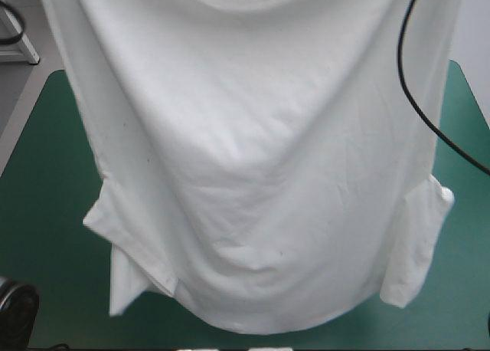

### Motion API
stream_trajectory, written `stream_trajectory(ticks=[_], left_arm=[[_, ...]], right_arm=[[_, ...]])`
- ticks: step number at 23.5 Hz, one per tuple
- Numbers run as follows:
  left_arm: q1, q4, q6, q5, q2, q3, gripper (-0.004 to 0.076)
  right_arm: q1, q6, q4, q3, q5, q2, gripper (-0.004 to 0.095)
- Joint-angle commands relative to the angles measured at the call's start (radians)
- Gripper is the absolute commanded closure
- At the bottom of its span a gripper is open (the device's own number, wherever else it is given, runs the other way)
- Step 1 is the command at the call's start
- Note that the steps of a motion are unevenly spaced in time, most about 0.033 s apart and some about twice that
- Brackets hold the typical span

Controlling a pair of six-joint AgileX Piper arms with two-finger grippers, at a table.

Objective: Fold the cloth

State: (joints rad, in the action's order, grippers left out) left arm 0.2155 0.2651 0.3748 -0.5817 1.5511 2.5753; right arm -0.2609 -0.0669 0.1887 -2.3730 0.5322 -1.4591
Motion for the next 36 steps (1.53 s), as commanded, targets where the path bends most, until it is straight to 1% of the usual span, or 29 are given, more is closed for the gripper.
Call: stream_trajectory(ticks=[1, 3, 4, 5, 6, 7, 8, 9, 10, 12, 14, 15, 16, 17, 18, 19, 20, 21, 24, 25, 28, 29, 32, 33, 36], left_arm=[[0.002, 0.031, 0.000, 0.274, 0.056, 0.010, 0.0733], [0.002, 0.031, 0.020, 0.374, 0.098, 0.017, 0.0733], [0.002, 0.031, 0.026, 0.443, 0.131, 0.033, 0.0733], [0.002, 0.024, 0.026, 0.483, 0.150, 0.043, 0.0733], [0.000, 0.000, 0.029, 0.550, 0.186, 0.073, 0.0733], [0.000, -0.014, 0.031, 0.582, 0.206, 0.090, 0.0733], [0.000, -0.055, 0.031, 0.659, 0.244, 0.123, 0.0733], [0.000, -0.075, 0.031, 0.695, 0.265, 0.142, 0.0733], [-0.026, -0.060, 0.016, 0.693, 0.303, 0.173, 0.0733], [-0.063, -0.014, -0.046, 0.668, 0.353, 0.184, 0.0732], [-0.093, 0.029, -0.072, 0.582, 0.406, 0.184, 0.0732], [-0.101, 0.035, -0.072, 0.469, 0.434, 0.184, 0.0733], [-0.101, 0.035, -0.072, 0.381, 0.447, 0.184, 0.0733], [-0.108, 0.035, -0.072, 0.272, 0.459, 0.180, 0.0733], [-0.110, 0.035, -0.075, 0.191, 0.466, 0.176, 0.0733], [-0.124, 0.035, -0.113, 0.073, 0.476, 0.175, 0.0733], [-0.130, 0.035, -0.170, -0.020, 0.477, 0.175, 0.0733], [-0.140, 0.050, -0.219, -0.149, 0.477, 0.175, 0.0733], [-0.140, 0.061, -0.220, -0.354, 0.475, 0.175, 0.0733], [-0.140, 0.066, -0.228, -0.442, 0.475, 0.175, 0.0733], [-0.140, 0.065, -0.250, -0.691, 0.481, 0.175, 0.0733], [-0.140, 0.074, -0.268, -0.710, 0.483, 0.164, 0.0733], [-0.140, 0.164, -0.293, -0.708, 0.465, 0.116, 0.0733], [-0.140, 0.184, -0.293, -0.710, 0.458, 0.091, 0.0733], [-0.140, 0.244, -0.292, -0.710, 0.410, -0.035, 0.0733]], right_arm=[[0.001, 0.005, 0.041, -0.115, -0.160, -0.104, 0.0927], [0.011, 0.002, 0.043, -0.200, -0.206, -0.190, 0.0927], [0.038, 0.011, 0.025, -0.278, -0.246, -0.259, 0.0927], [0.060, 0.012, 0.009, -0.317, -0.270, -0.295, 0.0927], [0.111, 0.012, -0.060, -0.374, -0.315, -0.354, 0.0927], [0.144, 0.012, -0.109, -0.391, -0.345, -0.376, 0.0927], [0.204, 0.006, -0.180, -0.403, -0.416, -0.406, 0.0927], [0.226, 0.004, -0.203, -0.406, -0.448, -0.416, 0.0927], [0.260, 0.004, -0.217, -0.406, -0.462, -0.425, 0.0927], [0.284, -0.004, -0.217, -0.406, -0.440, -0.446, 0.0927], [0.288, -0.044, -0.224, -0.404, -0.351, -0.485, 0.0927], [0.288, -0.049, -0.229, -0.404, -0.271, -0.524, 0.0927], [0.288, -0.049, -0.236, -0.404, -0.198, -0.547, 0.0927], [0.288, -0.049, -0.253, -0.404, -0.080, -0.582, 0.0927], [0.288, -0.057, -0.259, -0.404, 0.024, -0.600, 0.0927], [0.288, -0.095, -0.281, -0.404, 0.172, -0.624, 0.0927], [0.288, -0.118, -0.297, -0.402, 0.240, -0.636, 0.0927], [0.288, -0.127, -0.299, -0.402, 0.304, -0.643, 0.0927], [0.288, -0.148, -0.316, -0.402, 0.362, -0.641, 0.0927], [0.288, -0.157, -0.320, -0.402, 0.389, -0.636, 0.0927], [0.288, -0.159, -0.336, -0.400, 0.520, -0.630, 0.0927], [0.288, -0.159, -0.350, -0.395, 0.562, -0.630, 0.0927], [0.290, -0.133, -0.381, -0.340, 0.688, -0.618, 0.0927], [0.290, -0.112, -0.398, -0.302, 0.686, -0.605, 0.0927], [0.288, -0.120, -0.429, -0.142, 0.686, -0.541, 0.0927]])
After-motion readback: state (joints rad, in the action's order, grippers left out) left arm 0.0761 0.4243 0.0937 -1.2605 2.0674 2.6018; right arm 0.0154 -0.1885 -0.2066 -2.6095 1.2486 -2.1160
